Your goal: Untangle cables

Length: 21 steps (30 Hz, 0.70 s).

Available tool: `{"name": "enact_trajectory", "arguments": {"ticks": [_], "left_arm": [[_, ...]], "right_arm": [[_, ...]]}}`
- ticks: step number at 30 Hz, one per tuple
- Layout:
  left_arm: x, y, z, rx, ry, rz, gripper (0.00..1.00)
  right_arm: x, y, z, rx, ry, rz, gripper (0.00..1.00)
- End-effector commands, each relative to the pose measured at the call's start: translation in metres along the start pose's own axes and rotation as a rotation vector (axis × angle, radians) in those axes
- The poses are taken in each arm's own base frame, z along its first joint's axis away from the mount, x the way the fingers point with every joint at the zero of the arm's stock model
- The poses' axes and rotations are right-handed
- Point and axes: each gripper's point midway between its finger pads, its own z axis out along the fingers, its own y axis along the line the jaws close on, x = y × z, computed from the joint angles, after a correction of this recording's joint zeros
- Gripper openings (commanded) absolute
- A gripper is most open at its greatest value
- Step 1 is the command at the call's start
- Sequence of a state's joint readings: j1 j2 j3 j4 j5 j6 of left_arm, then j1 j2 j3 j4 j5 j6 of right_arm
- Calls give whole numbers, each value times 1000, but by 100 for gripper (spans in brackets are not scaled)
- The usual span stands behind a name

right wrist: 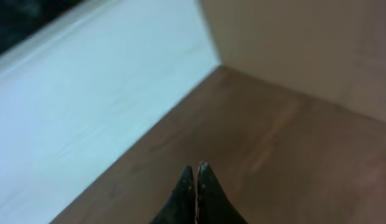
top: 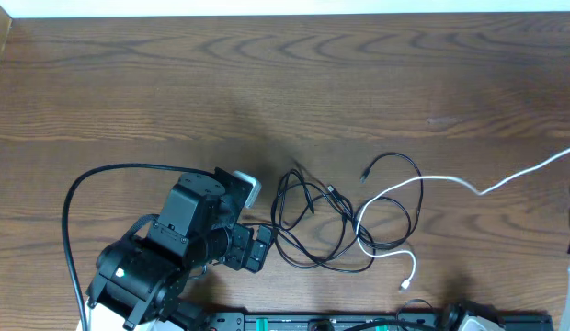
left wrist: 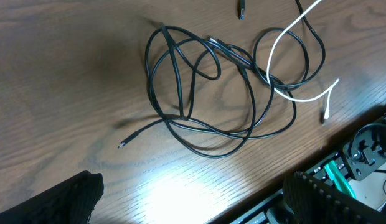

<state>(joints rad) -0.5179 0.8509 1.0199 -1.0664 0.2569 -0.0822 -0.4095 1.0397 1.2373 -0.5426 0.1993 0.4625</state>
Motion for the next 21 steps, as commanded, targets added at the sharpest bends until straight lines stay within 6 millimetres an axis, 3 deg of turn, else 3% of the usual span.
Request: {"name": "enact_trajectory", "arguments": {"ticks": [1, 6, 11, 15, 20, 21], "left_arm": [[-2, -1, -3, 4, -11, -5, 98], [-2, -1, -3, 3, -7, -6, 98], [-2, -1, -3, 4, -7, -6, 98], [-2, -1, -3, 4, -7, -6, 98], [-2, -1, -3, 4, -7, -7, 98], [-2, -1, -3, 4, -7, -7, 98]], "right_arm": [[4, -24, 12, 82, 37, 81, 1], [41, -21, 38, 55, 199, 112, 1], [106, 1, 64, -86, 488, 97, 1], [161, 17, 71, -222, 732, 66, 1], [233, 0, 69, -149, 1016, 42, 1], [247, -6, 66, -122, 1081, 44, 7]]}}
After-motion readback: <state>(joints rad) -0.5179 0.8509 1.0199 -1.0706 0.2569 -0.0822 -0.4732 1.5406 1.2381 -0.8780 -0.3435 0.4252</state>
